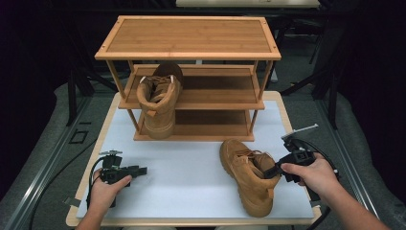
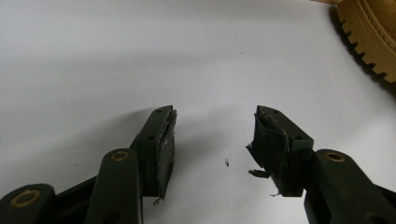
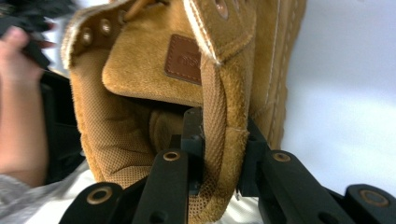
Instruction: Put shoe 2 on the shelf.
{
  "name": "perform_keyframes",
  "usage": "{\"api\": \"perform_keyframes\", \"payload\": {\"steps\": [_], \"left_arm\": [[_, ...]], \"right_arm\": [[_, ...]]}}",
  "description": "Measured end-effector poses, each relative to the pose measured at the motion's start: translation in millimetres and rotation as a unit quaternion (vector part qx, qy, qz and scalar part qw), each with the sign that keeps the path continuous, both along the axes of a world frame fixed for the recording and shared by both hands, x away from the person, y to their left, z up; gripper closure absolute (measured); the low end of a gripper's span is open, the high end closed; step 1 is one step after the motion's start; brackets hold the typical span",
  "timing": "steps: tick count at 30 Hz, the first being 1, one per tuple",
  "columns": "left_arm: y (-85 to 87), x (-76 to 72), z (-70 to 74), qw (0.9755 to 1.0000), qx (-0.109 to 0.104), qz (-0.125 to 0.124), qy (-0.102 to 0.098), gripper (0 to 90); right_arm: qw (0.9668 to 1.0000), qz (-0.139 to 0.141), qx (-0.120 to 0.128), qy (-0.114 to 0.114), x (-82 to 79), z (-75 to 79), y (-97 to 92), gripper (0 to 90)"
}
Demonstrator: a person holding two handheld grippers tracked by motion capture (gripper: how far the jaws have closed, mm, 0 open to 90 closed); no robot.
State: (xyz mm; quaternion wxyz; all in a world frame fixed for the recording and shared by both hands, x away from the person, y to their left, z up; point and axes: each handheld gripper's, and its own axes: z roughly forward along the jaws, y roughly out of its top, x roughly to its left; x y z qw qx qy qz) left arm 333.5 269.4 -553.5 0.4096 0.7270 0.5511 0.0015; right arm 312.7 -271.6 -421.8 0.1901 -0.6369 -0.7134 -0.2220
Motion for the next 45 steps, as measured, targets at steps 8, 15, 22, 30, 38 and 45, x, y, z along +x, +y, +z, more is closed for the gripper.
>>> {"api": "perform_keyframes", "payload": {"steps": [8,15,22,30,38,45], "left_arm": [[-0.5,-0.3,-0.9,1.0000,0.001,0.002,0.001,48.4],[-0.1,-0.1,-1.0,1.0000,-0.001,0.002,0.001,48.4],[-0.5,-0.1,-1.3,1.0000,-0.001,0.002,0.001,48.4],[-0.3,0.1,-1.4,1.0000,-0.002,0.003,0.002,48.4],[-0.3,-0.1,-1.5,1.0000,0.000,0.004,0.003,48.4],[-0.4,-0.3,-1.8,1.0000,-0.001,0.003,0.005,48.4]], "right_arm": [[0.9983,-0.014,0.057,-0.008,-9.9,8.6,8.7,77.5],[0.9981,-0.001,0.058,-0.022,-14.8,33.0,19.5,77.4],[0.9976,0.001,0.052,-0.047,-15.6,66.6,23.8,77.5],[0.9945,-0.007,0.070,-0.078,-14.0,111.0,16.1,77.6],[0.9848,-0.036,0.122,-0.118,-8.8,142.9,6.0,77.8],[0.9790,-0.042,0.135,-0.147,-5.4,156.6,5.7,78.1]]}}
